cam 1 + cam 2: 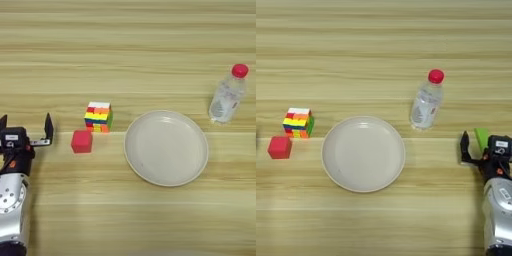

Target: Move the objects on the table

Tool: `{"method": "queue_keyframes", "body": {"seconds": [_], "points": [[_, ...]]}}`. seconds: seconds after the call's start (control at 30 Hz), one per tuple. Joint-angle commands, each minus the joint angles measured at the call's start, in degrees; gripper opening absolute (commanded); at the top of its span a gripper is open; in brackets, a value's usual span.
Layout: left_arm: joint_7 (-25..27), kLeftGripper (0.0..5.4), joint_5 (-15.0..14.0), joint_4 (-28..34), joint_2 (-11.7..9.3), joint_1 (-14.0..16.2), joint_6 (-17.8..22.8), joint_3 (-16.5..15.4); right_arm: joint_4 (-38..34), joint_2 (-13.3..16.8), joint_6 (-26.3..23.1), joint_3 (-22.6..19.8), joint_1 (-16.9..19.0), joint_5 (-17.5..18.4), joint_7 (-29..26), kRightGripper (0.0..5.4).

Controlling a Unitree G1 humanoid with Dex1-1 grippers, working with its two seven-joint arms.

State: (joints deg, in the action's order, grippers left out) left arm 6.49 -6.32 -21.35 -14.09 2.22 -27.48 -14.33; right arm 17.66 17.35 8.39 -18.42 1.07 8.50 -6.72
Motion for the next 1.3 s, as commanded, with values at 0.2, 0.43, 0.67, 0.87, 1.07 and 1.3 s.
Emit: {"method": "queue_keyframes", "body": {"seconds": [0.2, 0.43, 0.67, 0.87, 1.07, 1.3], "points": [[-0.21, 5.37, 0.79, 1.12, 0.19, 0.51, 1.26, 0.59, -0.34, 0.15, -6.63, -0.64, 0.72, 1.08, 0.12, 5.40], [-0.38, 5.37, 0.78, 1.22, 0.23, 0.59, 1.28, 0.63, 0.18, 0.88, -8.59, -0.38, 0.76, 0.28, 0.64, 5.40], [-0.41, 5.37, 0.64, 0.90, 0.13, 0.51, 1.37, 0.51, 0.69, 0.87, -8.81, 0.15, 0.59, -0.24, 0.79, 5.40], [-0.36, 5.40, 0.65, 0.68, 0.05, 0.49, 1.53, 0.51, 0.80, 0.89, -9.14, 0.63, 0.64, -0.60, 0.62, 5.17], [-0.37, 5.40, 0.68, 0.38, -0.04, 0.44, 1.59, 0.45, 0.85, 0.91, -9.13, 1.05, 0.74, -0.90, 0.56, 4.51], [-0.37, 5.40, 0.68, 0.32, -0.11, 0.32, 1.70, 0.40, 0.87, 0.82, -9.17, 1.44, 0.66, -0.85, 0.28, 3.61]]}}
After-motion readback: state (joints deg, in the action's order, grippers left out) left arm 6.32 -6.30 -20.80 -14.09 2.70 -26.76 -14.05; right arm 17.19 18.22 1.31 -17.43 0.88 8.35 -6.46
